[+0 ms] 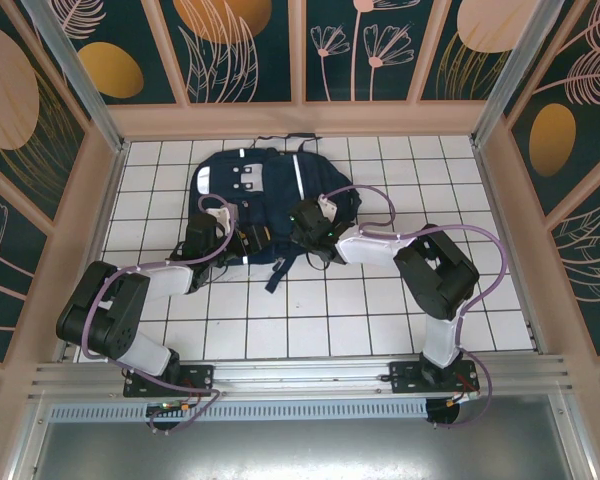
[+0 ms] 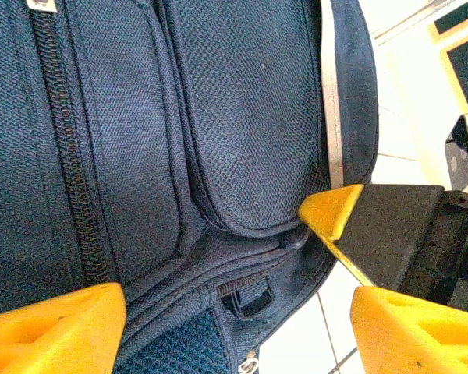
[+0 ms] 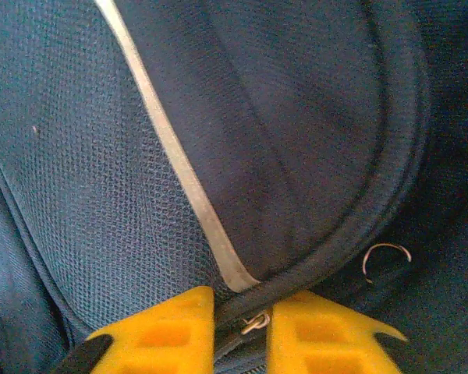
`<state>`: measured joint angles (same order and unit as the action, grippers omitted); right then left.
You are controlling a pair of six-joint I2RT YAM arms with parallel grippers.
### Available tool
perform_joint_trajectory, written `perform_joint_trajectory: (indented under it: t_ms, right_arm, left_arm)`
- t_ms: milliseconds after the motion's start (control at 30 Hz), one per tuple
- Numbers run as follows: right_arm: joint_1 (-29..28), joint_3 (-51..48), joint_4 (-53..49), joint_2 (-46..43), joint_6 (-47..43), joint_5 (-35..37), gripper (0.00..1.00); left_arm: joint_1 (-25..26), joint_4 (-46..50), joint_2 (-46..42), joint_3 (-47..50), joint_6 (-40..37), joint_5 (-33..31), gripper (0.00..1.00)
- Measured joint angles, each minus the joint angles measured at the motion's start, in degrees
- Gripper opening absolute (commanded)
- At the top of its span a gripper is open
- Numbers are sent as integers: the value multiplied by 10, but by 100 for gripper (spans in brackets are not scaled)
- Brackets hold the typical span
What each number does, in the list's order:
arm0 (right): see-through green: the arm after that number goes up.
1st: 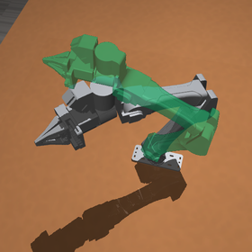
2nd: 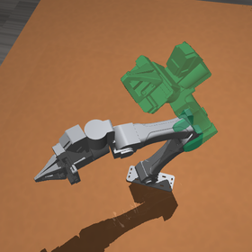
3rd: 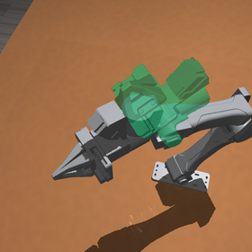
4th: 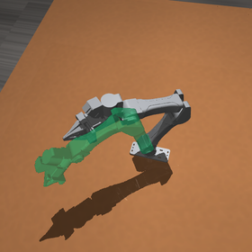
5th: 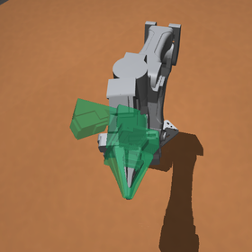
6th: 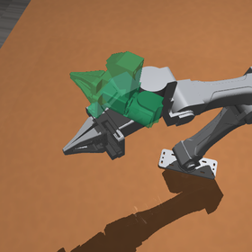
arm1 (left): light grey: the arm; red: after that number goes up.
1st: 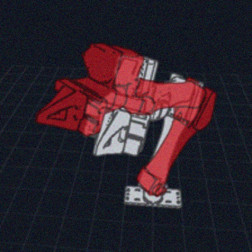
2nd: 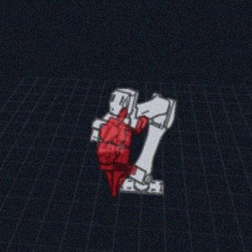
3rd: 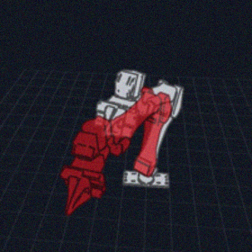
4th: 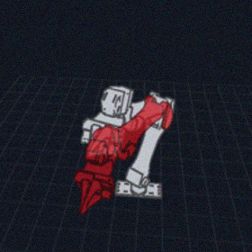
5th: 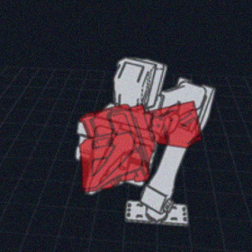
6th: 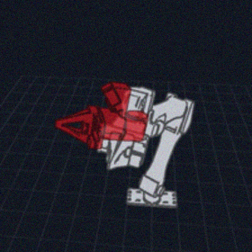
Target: Pack books, pencil case, and school supplies into a backpack
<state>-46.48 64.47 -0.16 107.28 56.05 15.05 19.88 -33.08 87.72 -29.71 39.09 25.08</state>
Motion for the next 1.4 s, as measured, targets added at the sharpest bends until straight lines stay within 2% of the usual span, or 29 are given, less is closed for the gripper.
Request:
perform_joint_trajectory:
  t_ms: [300, 500, 567, 633, 667, 767, 833, 1100, 1400]
  right_arm:
    - [13, -11, 10, -14, -13, -27, 12]
    - [57, -73, 64, -77, -17, -125, 11]
    - [72, -86, 67, -92, -18, -151, 13]
    - [79, -96, 63, -106, -21, -161, 21]
    - [80, -100, 58, -113, -22, -161, 23]
    - [81, -105, 33, -137, -23, -144, 43]
    - [75, -93, 12, -142, -23, -124, 49]
    - [5, -23, -58, -121, -10, -82, 49]
    - [3, 68, -139, -24, -17, -31, 48]
  left_arm:
    - [2, 39, 12, -27, 2, -13, 77]
    - [5, 55, 15, -39, 1, -12, 78]
    - [9, 60, 17, -44, 0, -9, 78]
    - [12, 62, 17, -46, -1, -5, 78]
    - [12, 63, 17, -46, 0, -4, 78]
    - [11, 63, 17, -47, 0, -4, 78]
    - [11, 64, 17, -47, 0, -4, 78]
    - [11, 65, 17, -48, 2, -4, 78]
    - [10, 61, 17, -47, 5, 0, 79]
